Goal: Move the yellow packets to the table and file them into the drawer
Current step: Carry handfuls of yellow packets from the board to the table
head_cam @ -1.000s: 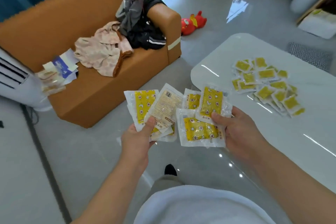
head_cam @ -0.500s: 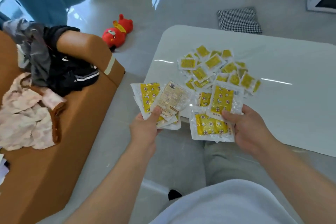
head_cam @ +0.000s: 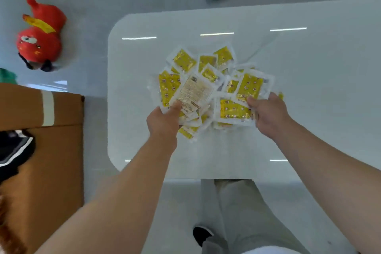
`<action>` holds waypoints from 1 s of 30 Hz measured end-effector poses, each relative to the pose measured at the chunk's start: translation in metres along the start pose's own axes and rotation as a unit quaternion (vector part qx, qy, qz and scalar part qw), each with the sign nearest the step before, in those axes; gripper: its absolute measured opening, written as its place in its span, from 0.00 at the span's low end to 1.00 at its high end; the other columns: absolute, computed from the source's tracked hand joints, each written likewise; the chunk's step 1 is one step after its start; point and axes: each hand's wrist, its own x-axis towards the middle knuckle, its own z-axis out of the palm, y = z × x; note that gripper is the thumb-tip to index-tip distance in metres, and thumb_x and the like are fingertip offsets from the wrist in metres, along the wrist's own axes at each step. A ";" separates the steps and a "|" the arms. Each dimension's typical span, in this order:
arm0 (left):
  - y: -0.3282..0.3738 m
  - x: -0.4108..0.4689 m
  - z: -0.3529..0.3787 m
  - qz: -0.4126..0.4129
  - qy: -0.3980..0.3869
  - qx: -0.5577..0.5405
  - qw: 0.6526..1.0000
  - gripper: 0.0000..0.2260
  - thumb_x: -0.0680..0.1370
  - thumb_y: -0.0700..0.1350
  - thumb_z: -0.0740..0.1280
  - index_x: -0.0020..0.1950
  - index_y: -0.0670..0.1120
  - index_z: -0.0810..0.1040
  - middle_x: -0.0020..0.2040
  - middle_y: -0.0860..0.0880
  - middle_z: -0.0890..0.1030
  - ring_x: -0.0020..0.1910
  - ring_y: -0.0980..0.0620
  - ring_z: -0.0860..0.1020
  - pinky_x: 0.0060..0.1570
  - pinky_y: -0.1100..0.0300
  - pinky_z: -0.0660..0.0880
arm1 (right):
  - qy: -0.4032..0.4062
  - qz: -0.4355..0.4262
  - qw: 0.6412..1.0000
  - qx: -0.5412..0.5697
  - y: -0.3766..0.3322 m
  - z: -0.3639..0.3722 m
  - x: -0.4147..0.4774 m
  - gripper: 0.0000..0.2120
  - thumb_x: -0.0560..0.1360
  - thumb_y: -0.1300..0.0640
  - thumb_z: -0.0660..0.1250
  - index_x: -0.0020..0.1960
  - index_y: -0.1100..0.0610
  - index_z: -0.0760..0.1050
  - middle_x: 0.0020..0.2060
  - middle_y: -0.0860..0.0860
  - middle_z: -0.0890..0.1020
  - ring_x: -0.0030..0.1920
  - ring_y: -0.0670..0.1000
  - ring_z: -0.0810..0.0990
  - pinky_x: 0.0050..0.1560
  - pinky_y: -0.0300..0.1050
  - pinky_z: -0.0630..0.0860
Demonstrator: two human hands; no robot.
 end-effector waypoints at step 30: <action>0.053 0.252 -0.002 -0.100 0.098 -0.131 0.982 0.14 0.78 0.46 0.72 0.62 0.47 0.78 0.56 0.47 0.83 0.51 0.48 0.83 0.44 0.55 0.83 | -0.273 -0.191 0.784 -0.524 -0.070 0.235 0.173 0.41 0.77 0.56 0.74 0.82 0.57 0.55 0.80 0.55 0.62 0.76 0.55 0.66 0.70 0.46 0.69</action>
